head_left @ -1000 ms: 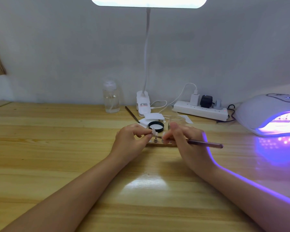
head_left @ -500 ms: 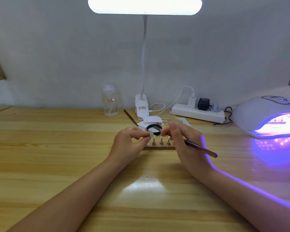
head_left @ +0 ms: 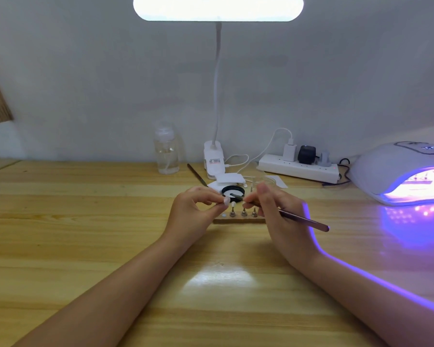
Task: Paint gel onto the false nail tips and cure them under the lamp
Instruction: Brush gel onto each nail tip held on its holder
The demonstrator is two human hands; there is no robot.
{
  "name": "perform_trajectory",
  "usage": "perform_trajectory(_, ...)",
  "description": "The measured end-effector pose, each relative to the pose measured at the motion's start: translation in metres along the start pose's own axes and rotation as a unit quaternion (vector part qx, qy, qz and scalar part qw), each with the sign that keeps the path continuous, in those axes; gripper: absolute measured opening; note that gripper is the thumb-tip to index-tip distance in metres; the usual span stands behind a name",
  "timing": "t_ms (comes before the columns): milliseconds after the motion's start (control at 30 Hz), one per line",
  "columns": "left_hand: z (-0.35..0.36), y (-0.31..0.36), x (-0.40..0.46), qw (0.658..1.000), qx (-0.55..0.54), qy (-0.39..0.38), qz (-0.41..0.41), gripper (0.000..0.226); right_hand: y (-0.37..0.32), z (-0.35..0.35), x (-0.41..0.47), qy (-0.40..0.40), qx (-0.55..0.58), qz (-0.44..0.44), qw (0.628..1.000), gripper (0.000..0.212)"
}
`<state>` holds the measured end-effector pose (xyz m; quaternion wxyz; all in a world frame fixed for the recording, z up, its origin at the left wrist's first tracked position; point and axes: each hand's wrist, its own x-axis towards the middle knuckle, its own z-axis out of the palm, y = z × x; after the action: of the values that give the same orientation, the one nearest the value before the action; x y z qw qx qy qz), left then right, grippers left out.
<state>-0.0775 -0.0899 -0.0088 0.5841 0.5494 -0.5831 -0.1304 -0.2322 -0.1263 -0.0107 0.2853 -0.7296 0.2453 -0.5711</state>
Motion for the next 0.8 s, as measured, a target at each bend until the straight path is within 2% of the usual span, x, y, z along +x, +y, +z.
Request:
perform_trajectory(100,0.0002,-0.0025,0.0005,1.0,-0.007,-0.002,-0.01,0.025,0.0003,0.0022,-0.0012,-0.034,0.013,0.005,0.999,0.036)
perform_trajectory(200,0.0011,-0.0024,0.0006,1.0,-0.006,0.004,-0.022,0.023,-0.0016,0.0022,-0.0031,-0.024,0.081,0.034,0.996,0.042)
perform_trajectory(300,0.0012,-0.0019,0.0003,1.0,-0.005,0.002,-0.016,0.022,-0.0014,0.0002,-0.0015,0.002,0.04,0.008,0.999,0.038)
perform_trajectory(400,0.0003,-0.0019,0.0007,1.0,-0.002,-0.002,-0.015,0.018,-0.0023,0.0006,-0.0002,-0.024,0.007,0.006,1.0,0.036)
perform_trajectory(533,0.0007,-0.002,0.001,1.0,0.016,-0.001,-0.012,0.014,-0.0021,0.0021,-0.0027,-0.024,0.085,0.037,0.995,0.042)
perform_trajectory(633,0.0006,-0.0026,0.0006,0.999,0.035,0.003,-0.007,0.012,0.0001,0.0007,0.0,-0.014,-0.004,-0.025,1.0,0.033)
perform_trajectory(700,0.0009,-0.0022,0.0005,0.999,0.04,0.008,-0.009,0.013,0.0003,0.0007,0.0002,-0.028,-0.029,-0.027,0.999,0.033)
perform_trajectory(800,0.0021,-0.0016,0.0013,0.999,0.043,0.01,-0.006,0.017,0.0013,0.0013,-0.0031,-0.032,0.03,0.009,0.999,0.039)
